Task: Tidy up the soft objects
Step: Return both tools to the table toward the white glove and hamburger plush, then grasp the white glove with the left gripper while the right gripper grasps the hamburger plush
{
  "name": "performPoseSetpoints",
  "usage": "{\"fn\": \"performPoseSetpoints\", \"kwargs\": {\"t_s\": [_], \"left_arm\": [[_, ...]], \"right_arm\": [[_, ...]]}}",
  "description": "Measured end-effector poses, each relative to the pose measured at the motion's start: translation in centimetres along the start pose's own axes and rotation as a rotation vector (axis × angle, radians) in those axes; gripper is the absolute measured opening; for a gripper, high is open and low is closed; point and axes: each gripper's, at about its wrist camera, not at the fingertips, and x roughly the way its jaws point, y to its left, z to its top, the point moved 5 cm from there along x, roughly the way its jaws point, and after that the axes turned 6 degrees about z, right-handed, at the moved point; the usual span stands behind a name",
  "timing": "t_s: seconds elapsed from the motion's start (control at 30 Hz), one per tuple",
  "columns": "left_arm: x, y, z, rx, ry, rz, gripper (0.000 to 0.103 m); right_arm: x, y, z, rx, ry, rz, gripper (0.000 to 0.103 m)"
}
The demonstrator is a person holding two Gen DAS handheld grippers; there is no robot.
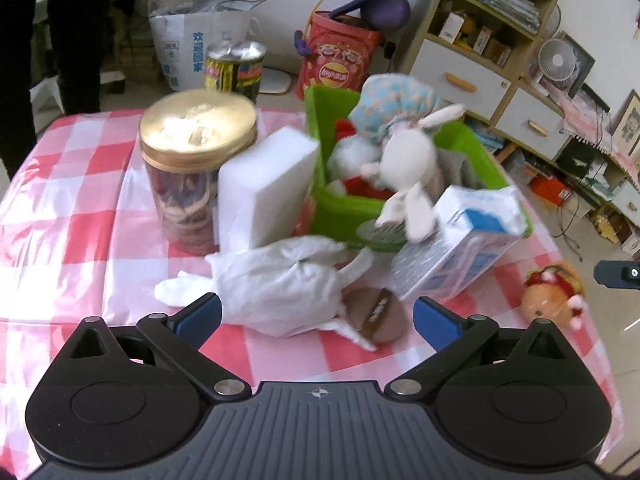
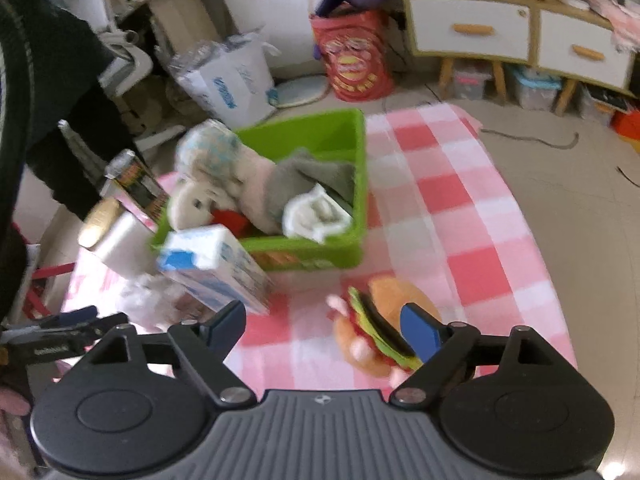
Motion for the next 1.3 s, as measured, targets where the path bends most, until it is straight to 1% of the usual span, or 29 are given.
{"fn": "performPoseSetpoints", "kwargs": {"t_s": [0.1,0.27,0.33,0.4,0.47,0.5,0.53,0.6,0.63,0.67,0.73,0.83,0.9,1.03,1.17,1.3], "left_arm": [[1.1,0.8,-0.8,-0.01,-0.015,0.011,0.097],[2.0,2.2,-1.4,-0.075,-0.061,-0.001,0.096],[2.3,2.4,-1.6,-0.095,-0.083,-0.001,0.094],[2.7,2.6,-1.8,-0.134,-0.106,-0.024,0.091],[3.4,2.9,-2.1,-0.173,-0.124,-0.045,0.079],[3.8,3.0,-2.2,-0.182,-0.12,-0.035,0.075],[4.0,3.0,-2.1,-0.18,-0.115,-0.021,0.064],[3.9,3.1,-1.9,-0.194,-0.132,-0.022,0.057],[3.8,3.1,-1.9,-0.208,-0.135,-0.027,0.046],[3.6,3.0,-1.8,-0.219,-0.131,-0.028,0.04],[3.2,2.7,-1.8,-0.222,-0.13,-0.009,0.035],[2.3,2.2,-1.8,-0.204,-0.117,0.027,0.032],[1.5,1.8,-1.7,-0.198,-0.113,0.037,0.032],[-0.8,1.4,-1.7,-0.211,-0.107,0.032,0.031],[-2.8,0.9,-1.6,-0.212,-0.106,0.031,0.031],[-3.9,0.4,-1.4,-0.198,-0.108,0.033,0.031]], "right_arm": [[1.0,-1.4,-1.4,0.035,0.01,-0.04,0.059],[2.3,-2.6,-3.3,0.071,0.002,-0.063,0.059],[2.7,-2.9,-3.9,0.078,-0.004,-0.074,0.059],[3.2,-3.0,-4.3,0.057,-0.007,-0.097,0.059],[3.5,-3.1,-4.4,0.029,-0.018,-0.116,0.059],[3.7,-3.1,-4.4,0.02,-0.029,-0.114,0.059],[4.0,-3.2,-4.5,0.019,-0.038,-0.113,0.057],[4.5,-3.4,-4.7,0.032,-0.032,-0.106,0.04],[4.8,-3.4,-4.8,0.032,-0.023,-0.096,0.028],[4.9,-3.4,-4.8,0.03,-0.023,-0.088,0.026],[4.8,-3.1,-4.7,0.01,-0.031,-0.092,0.023],[4.4,-2.8,-4.7,0.0,-0.034,-0.082,0.021],[3.9,-2.6,-4.9,0.004,-0.033,-0.077,0.021],[2.3,-2.0,-5.0,0.011,-0.043,-0.053,0.021],[1.3,-1.9,-4.9,0.066,-0.036,0.001,0.021],[0.7,-1.7,-4.4,0.12,-0.042,0.051,0.021]]}}
